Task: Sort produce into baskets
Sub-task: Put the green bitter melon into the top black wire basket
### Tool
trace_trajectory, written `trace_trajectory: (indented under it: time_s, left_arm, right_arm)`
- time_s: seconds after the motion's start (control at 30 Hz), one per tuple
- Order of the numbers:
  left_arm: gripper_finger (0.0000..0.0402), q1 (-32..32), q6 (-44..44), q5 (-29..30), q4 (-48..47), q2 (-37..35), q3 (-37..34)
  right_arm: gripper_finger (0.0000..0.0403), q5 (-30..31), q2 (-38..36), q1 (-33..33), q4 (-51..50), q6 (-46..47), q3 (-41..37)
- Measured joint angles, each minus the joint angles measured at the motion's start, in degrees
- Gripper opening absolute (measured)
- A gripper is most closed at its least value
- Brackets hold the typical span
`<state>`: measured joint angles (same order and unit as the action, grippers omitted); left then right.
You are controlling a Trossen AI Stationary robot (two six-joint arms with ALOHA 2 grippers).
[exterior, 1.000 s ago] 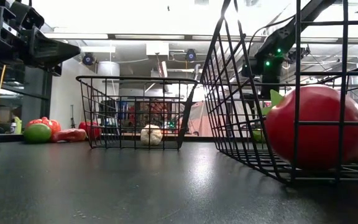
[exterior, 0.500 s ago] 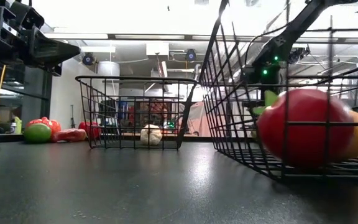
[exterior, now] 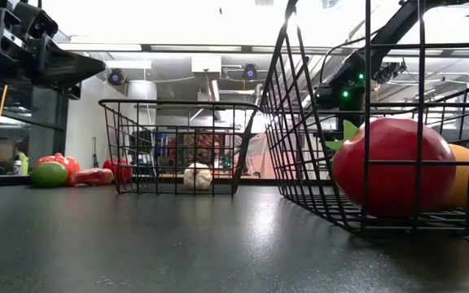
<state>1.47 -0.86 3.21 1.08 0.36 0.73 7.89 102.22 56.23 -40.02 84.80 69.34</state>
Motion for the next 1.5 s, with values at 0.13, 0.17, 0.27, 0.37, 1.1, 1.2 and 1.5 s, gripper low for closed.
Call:
trace_trajectory:
  time_s: [0.13,0.17,0.27,0.37,1.1,1.2,1.5]
  left_arm:
    - [0.0,0.0,0.0,0.0,0.0,0.0,0.0]
    - [0.0,0.0,0.0,0.0,0.0,0.0,0.0]
    - [0.0,0.0,0.0,0.0,0.0,0.0,0.0]
    - [0.0,0.0,0.0,0.0,0.0,0.0,0.0]
    - [0.0,0.0,0.0,0.0,0.0,0.0,0.0]
    - [0.0,0.0,0.0,0.0,0.0,0.0,0.0]
    - [0.0,0.0,0.0,0.0,0.0,0.0,0.0]
  right_arm:
    - [0.0322,2.2,-3.1,-0.5,0.0,-3.1,0.0]
    - [0.0321,2.7,-3.8,-0.5,-0.8,-3.8,0.0]
    - [0.0321,4.2,-5.4,-0.5,-4.7,-4.3,0.0]
    - [0.032,4.0,-5.4,-0.3,-7.1,-4.2,-1.0]
    - [0.032,5.7,-4.5,1.7,6.9,9.3,-11.4]
    - [0.032,5.6,-3.4,1.7,6.9,8.9,-11.4]
    - [0.0295,3.5,-0.5,1.1,7.2,4.1,-11.2]
